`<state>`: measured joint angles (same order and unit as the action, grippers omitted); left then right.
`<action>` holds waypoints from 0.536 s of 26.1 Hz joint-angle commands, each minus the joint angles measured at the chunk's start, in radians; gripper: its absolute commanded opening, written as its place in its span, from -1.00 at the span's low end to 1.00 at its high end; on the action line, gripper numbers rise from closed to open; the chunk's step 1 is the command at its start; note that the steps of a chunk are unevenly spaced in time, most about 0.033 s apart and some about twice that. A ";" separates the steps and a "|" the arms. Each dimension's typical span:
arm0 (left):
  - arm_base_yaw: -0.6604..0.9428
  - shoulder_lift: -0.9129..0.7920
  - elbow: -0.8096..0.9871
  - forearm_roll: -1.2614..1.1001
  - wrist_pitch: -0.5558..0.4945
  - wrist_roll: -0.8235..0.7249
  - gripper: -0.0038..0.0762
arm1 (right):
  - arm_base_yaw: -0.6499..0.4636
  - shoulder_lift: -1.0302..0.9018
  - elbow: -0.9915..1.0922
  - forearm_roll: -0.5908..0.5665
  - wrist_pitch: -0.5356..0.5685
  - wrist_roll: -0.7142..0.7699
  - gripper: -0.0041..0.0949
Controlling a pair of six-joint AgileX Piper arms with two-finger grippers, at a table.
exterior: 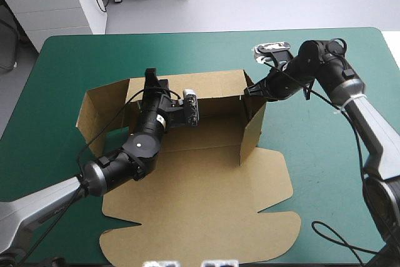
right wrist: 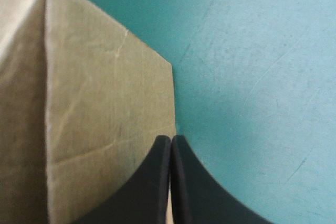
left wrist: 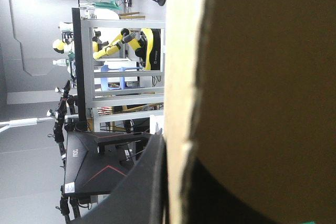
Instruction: Fold the box
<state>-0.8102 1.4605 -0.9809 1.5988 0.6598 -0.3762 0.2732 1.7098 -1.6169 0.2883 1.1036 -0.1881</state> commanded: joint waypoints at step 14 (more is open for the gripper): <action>0.000 -0.040 -0.025 0.044 0.034 0.000 -0.92 | -0.004 -0.270 0.319 0.229 -0.339 -0.320 -0.95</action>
<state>-0.8102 1.4605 -0.9809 1.5988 0.6619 -0.3708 0.2732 1.5146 -1.3486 0.4511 0.8906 -0.4314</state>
